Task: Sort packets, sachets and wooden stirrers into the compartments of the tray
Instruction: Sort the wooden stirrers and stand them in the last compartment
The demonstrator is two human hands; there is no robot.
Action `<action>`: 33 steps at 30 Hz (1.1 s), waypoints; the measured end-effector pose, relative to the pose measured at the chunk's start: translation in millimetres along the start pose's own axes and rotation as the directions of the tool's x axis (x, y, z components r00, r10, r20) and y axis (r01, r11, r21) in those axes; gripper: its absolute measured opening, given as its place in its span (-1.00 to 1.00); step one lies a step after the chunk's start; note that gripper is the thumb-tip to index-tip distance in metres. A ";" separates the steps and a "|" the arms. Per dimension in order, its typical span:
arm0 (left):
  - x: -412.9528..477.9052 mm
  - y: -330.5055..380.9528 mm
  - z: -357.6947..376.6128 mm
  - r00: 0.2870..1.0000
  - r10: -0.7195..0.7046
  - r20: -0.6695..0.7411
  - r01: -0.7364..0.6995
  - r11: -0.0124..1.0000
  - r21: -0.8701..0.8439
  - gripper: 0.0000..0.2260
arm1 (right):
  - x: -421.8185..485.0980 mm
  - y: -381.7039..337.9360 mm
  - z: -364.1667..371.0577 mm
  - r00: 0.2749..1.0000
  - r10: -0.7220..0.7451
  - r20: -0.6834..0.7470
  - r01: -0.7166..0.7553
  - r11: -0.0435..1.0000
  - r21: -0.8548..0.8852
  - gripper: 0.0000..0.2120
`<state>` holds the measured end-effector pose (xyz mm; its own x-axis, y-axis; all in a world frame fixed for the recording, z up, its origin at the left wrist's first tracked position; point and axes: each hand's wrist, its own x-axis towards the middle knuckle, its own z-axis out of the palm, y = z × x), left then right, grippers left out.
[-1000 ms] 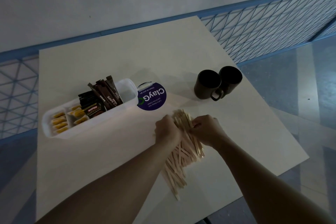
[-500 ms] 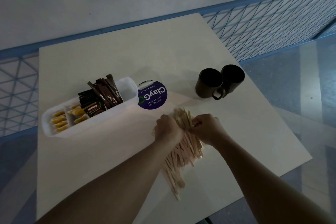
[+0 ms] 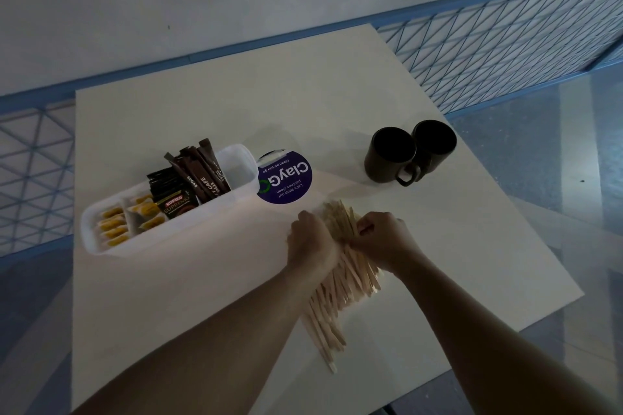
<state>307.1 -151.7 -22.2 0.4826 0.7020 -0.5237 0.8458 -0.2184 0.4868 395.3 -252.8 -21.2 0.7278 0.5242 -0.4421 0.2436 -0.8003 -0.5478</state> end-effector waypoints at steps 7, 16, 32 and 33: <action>0.4 4.6 -2.9 0.998 0.054 -0.018 -0.053 0.996 0.074 -0.76 | -0.6 -2.3 -0.6 1.000 -0.020 0.001 0.020 1.000 0.001 -0.80; -0.3 0.7 -5.9 0.999 0.040 0.000 -0.040 0.998 -0.052 -0.86 | -4.5 -6.8 -1.6 1.000 0.014 0.021 -0.014 0.999 0.036 -0.85; 9.0 -1.9 -27.1 0.986 -0.155 0.064 0.167 0.931 -0.325 -0.68 | -2.9 -23.7 -11.8 0.995 0.080 0.059 -0.087 0.987 0.132 -0.87; 9.1 -2.4 -29.5 0.984 -0.165 0.070 0.179 0.923 -0.340 -0.66 | -2.1 -25.5 -11.7 0.995 0.080 0.054 -0.087 0.987 0.136 -0.87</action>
<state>302.8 -124.8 -7.6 0.3510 0.6794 -0.6444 0.7898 0.1550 0.5935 395.1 -236.9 2.0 0.7095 0.4731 -0.5222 0.0899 -0.7958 -0.5988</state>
